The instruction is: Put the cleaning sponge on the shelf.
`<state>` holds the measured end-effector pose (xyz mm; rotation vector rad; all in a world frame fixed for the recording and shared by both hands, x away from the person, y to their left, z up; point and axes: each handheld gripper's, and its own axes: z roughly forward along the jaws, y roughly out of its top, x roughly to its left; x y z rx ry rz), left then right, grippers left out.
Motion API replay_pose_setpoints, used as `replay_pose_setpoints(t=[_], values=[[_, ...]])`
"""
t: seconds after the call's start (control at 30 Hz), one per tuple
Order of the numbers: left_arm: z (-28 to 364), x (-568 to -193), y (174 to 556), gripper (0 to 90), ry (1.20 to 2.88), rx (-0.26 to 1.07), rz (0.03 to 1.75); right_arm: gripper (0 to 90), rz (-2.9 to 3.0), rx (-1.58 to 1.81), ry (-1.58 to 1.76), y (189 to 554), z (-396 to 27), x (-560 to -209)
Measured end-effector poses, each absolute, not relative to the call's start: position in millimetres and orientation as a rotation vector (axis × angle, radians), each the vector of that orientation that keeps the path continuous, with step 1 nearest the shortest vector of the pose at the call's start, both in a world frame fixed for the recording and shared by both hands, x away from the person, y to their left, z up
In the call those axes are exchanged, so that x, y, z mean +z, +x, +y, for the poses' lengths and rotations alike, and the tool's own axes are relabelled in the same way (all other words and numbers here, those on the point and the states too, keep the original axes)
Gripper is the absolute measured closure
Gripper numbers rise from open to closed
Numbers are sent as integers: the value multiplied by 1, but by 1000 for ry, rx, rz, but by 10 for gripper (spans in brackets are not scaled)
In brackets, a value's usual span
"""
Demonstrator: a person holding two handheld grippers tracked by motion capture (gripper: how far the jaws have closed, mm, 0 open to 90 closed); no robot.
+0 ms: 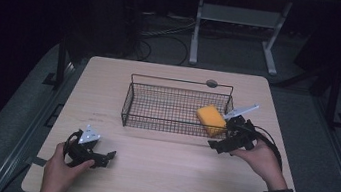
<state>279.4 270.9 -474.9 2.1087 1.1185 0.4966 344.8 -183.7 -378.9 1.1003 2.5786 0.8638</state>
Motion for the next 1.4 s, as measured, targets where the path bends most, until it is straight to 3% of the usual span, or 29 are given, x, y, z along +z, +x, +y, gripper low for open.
replay_pose_setpoints(t=[0.97, 1.4], values=[[271, -475, 279, 126, 2108, 497, 1118, 33, 2483, 896, 1099, 287, -211, -453], [271, -475, 279, 126, 2108, 497, 1118, 31, 2466, 899, 1113, 276, -221, -469]])
